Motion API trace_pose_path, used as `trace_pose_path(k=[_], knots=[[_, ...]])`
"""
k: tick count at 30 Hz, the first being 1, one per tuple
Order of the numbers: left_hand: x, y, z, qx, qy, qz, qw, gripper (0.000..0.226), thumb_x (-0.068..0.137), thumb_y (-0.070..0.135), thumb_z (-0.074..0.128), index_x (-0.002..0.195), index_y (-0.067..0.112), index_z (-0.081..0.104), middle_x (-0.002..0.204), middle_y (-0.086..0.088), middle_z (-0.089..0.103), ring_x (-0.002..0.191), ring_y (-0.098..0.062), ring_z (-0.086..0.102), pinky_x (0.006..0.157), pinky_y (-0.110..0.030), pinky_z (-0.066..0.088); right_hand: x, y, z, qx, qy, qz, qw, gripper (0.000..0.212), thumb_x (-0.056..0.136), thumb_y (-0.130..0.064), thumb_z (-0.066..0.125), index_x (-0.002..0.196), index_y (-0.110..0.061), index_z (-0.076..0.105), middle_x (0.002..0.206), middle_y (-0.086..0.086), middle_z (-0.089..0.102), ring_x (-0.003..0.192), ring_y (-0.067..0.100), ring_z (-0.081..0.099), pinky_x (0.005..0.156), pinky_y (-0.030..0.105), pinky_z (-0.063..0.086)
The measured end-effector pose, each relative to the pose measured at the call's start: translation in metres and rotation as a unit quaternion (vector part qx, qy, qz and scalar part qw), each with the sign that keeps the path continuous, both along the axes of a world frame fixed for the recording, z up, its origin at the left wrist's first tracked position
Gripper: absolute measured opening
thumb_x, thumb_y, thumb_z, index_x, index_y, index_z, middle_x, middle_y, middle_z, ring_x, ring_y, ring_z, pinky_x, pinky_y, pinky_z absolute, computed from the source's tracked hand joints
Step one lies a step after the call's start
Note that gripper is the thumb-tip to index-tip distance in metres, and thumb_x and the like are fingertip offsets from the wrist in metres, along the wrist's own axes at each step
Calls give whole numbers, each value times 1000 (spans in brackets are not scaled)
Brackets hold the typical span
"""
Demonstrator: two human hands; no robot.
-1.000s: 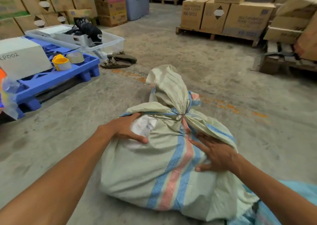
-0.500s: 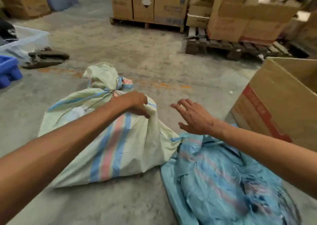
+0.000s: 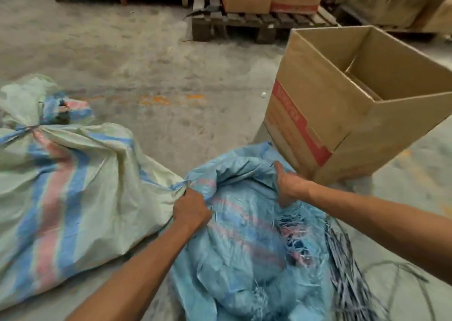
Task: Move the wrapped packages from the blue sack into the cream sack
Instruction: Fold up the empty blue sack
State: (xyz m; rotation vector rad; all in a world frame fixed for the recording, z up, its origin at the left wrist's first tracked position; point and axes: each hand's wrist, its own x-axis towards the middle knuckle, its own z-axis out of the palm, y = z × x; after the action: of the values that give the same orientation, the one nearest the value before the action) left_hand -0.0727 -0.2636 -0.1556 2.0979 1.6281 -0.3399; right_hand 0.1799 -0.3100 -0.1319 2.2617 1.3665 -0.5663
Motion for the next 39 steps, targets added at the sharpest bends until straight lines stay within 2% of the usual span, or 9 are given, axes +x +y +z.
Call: trace_pose_path(k=[3, 7, 11, 17, 21, 26, 28, 32, 39], knots=[[2, 10, 8, -5, -4, 30, 1000, 41, 86, 34, 60, 119, 11, 60, 125, -8, 61, 112, -29, 62, 81, -35, 51, 4, -1, 5, 37, 12, -72, 997, 101, 85, -16, 61, 156, -1, -9, 79, 10, 53, 65, 21, 53, 53, 29, 44], [-1, 32, 59, -50, -89, 89, 991, 32, 77, 26, 62, 97, 2, 64, 96, -16, 66, 77, -38, 69, 54, -39, 59, 18, 17, 70, 73, 133, -161, 975, 42, 74, -27, 78, 108, -5, 66, 90, 6, 68, 74, 20, 66, 52, 22, 47], [-8, 58, 137, -35, -189, 125, 973, 18, 70, 15, 67, 81, 1, 65, 77, -20, 67, 64, -36, 69, 51, -48, 60, 19, 23, 144, 150, 232, -230, 933, 23, 80, -26, 73, 89, -7, 63, 79, 9, 69, 69, 24, 67, 62, 30, 54], [-28, 100, 271, 76, -365, 136, 918, 33, 71, 21, 77, 98, 6, 63, 88, -9, 63, 70, -20, 56, 57, -26, 45, -10, 25, 262, 319, 324, -257, 853, 23, 86, -26, 73, 86, -12, 56, 92, 9, 56, 77, 21, 55, 67, 33, 50], [-42, 91, 323, 71, -421, 24, 904, 16, 87, 32, 71, 95, 20, 64, 89, 2, 69, 68, -9, 60, 53, -20, 44, -46, 45, 309, 442, 425, -281, 738, 38, 77, -18, 81, 111, -10, 65, 99, 6, 68, 75, 17, 65, 53, 26, 53], [-56, 58, 329, -34, -405, -146, 902, 35, 88, 65, 54, 117, 46, 57, 110, 35, 61, 94, 17, 62, 82, -7, 49, -109, 73, 332, 486, 554, -301, 605, 43, 73, -8, 84, 112, -4, 67, 99, 9, 74, 74, 16, 71, 49, 24, 55], [-53, 58, 314, -12, -388, -169, 906, 66, 69, 73, 72, 126, 44, 57, 118, 29, 64, 108, 11, 60, 102, -22, 46, -130, 83, 331, 471, 578, -300, 595, 45, 72, -10, 84, 113, -3, 67, 95, 8, 75, 73, 17, 71, 50, 25, 55], [-40, 61, 285, 84, -452, -106, 882, 95, 43, 65, 92, 128, 42, 54, 120, 24, 65, 112, 6, 60, 104, -30, 48, -160, 97, 336, 457, 605, -291, 584, 52, 66, -12, 89, 112, -4, 67, 99, 10, 76, 82, 21, 74, 58, 30, 60], [-50, 79, 278, 192, -545, 120, 807, 61, 60, 30, 88, 118, 27, 68, 115, 7, 71, 105, -15, 65, 91, -33, 53, -182, 94, 345, 415, 645, -154, 623, 40, 79, -20, 83, 113, -5, 70, 103, 13, 76, 89, 24, 75, 82, 39, 62]])
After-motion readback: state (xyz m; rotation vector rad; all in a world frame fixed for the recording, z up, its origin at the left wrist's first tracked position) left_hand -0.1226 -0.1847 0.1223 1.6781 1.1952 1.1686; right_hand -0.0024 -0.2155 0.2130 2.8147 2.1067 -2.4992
